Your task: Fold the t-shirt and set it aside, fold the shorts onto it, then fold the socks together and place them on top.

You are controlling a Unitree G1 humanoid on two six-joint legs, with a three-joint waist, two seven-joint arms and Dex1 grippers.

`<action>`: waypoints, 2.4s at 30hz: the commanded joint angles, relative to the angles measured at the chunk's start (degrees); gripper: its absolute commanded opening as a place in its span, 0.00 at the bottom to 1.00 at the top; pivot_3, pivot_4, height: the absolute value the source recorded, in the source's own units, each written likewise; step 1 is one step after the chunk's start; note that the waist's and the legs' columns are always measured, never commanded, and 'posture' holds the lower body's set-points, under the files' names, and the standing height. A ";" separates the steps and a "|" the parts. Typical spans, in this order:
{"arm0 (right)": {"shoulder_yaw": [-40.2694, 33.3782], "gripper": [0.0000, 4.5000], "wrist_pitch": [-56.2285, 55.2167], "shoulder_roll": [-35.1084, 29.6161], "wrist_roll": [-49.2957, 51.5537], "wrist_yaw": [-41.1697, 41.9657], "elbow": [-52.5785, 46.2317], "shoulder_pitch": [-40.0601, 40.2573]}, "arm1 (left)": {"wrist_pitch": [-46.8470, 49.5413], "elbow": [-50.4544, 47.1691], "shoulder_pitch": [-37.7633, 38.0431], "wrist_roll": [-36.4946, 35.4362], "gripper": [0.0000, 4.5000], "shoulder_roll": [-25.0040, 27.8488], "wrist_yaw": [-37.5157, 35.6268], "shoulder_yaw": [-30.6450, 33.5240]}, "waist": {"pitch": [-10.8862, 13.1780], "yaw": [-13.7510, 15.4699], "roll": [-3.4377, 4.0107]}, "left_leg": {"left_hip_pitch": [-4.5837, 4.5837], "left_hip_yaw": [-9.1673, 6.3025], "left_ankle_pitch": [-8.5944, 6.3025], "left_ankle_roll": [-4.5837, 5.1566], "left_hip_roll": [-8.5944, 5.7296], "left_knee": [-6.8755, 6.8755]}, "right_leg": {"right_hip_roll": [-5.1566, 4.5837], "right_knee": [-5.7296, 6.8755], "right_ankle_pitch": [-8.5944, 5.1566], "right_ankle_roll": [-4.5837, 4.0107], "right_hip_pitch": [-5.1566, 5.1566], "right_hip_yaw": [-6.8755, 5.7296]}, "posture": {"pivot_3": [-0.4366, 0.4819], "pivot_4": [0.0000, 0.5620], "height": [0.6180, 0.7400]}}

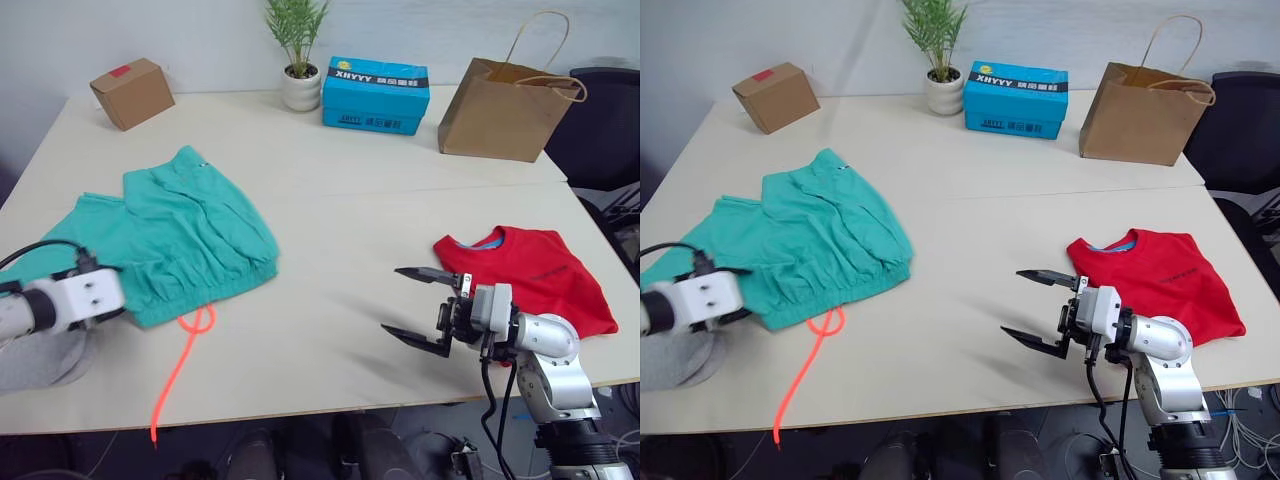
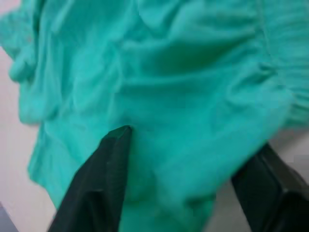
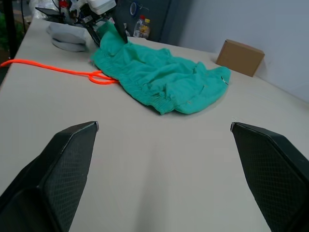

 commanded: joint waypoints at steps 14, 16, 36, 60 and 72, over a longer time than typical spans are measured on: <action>-2.17 1.00 10.55 -7.22 -2.16 -8.87 -6.10 -2.53 | 27.91 -13.81 -27.66 -20.05 0.00 -25.53 -12.14 -24.88 | 0.00 1.39 -0.02 | 0.07 0.01 0.23 -0.10 -0.11 0.49 | 0.08 0.66 -0.01 0.15 0.02 0.23 | 0.48 0.27 1.00; -1.83 1.00 11.88 -8.52 -3.41 -9.41 -5.45 -3.83 | 24.60 -9.60 -30.92 -16.58 0.00 -29.49 -12.30 -29.63 | 0.00 1.42 -0.02 | 0.06 0.01 0.22 -0.10 -0.10 0.54 | 0.11 0.66 -0.03 0.17 0.02 0.24 | 0.48 0.27 1.00; -8.28 1.00 37.63 -14.35 4.94 -16.54 -17.95 4.35 | 29.08 -5.05 -36.38 -19.58 0.40 -43.71 -14.76 -30.77 | 0.01 0.94 0.00 | 0.06 -0.31 0.35 -0.34 0.00 0.56 | 0.28 0.88 -0.12 0.13 -0.03 0.28 | 0.48 0.27 1.00; -2.85 1.00 33.95 -10.29 -3.47 -22.85 -26.13 14.17 | 25.17 -9.86 -26.70 -21.07 1.00 -35.72 -13.00 -26.75 | -0.05 2.71 -0.14 | 0.03 -0.54 0.34 -0.08 -0.29 0.48 | 0.11 0.60 -0.08 0.34 0.20 0.18 | 0.48 0.27 1.00; -13.78 1.00 30.19 -15.09 -6.54 -23.12 -15.99 13.19 | 9.65 23.78 -51.11 -15.54 1.00 -58.52 -1.79 -26.43 | -0.03 1.59 -0.18 | -0.15 -0.75 0.17 0.03 -0.33 0.57 | 0.16 0.39 0.00 0.49 0.13 0.16 | 0.48 0.27 1.00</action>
